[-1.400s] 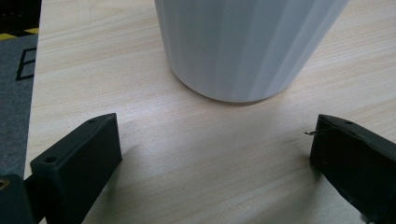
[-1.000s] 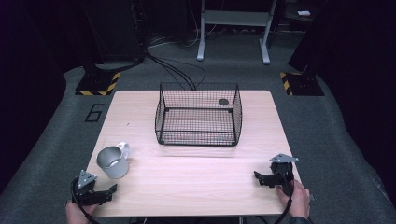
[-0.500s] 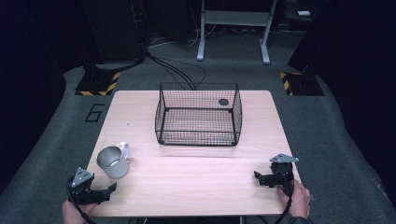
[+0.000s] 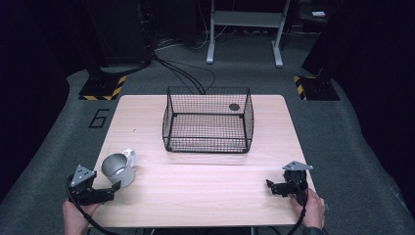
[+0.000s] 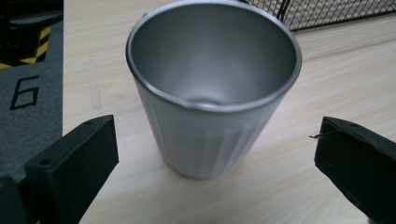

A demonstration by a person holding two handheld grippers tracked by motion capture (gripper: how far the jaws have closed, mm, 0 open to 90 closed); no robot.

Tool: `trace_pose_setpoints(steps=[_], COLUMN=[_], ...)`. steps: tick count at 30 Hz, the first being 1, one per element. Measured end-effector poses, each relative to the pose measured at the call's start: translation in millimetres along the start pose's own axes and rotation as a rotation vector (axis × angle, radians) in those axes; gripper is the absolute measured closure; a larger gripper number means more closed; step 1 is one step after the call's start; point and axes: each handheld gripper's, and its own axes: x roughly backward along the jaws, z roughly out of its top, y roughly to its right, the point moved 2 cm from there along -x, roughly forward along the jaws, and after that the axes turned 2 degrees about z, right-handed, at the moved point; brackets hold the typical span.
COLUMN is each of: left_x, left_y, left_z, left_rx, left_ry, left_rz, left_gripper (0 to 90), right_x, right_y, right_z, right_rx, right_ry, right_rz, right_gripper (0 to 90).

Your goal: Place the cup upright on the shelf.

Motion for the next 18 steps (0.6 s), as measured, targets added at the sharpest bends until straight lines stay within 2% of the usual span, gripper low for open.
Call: trace_pose_setpoints(steps=[8, 9, 13, 18], left_x=[-12.0, -12.9, -19.4, -26.7], left_y=[2.9, 2.8, 3.3, 4.1], left_z=[22.0, 24.3, 28.6, 32.1], left_rx=[-0.028, -0.033, -0.03, -0.033], left_ry=[0.019, 0.006, 0.013, -0.007], left_rz=[0.015, 0.01, 0.013, 0.016], left_gripper=[0.0, 0.0, 0.0, 0.0], right_x=[-0.1, -0.2, -0.1, -0.1], right_y=[-0.1, -0.2, -0.1, 0.0], right_z=[0.1, 0.1, 0.1, 0.1], right_rx=[-0.001, -0.002, -0.001, 0.0], right_ry=[0.0, 0.001, 0.001, 0.0], right_rz=[0.001, 0.001, 0.001, 0.001], right_gripper=[0.0, 0.0, 0.0, 0.0])
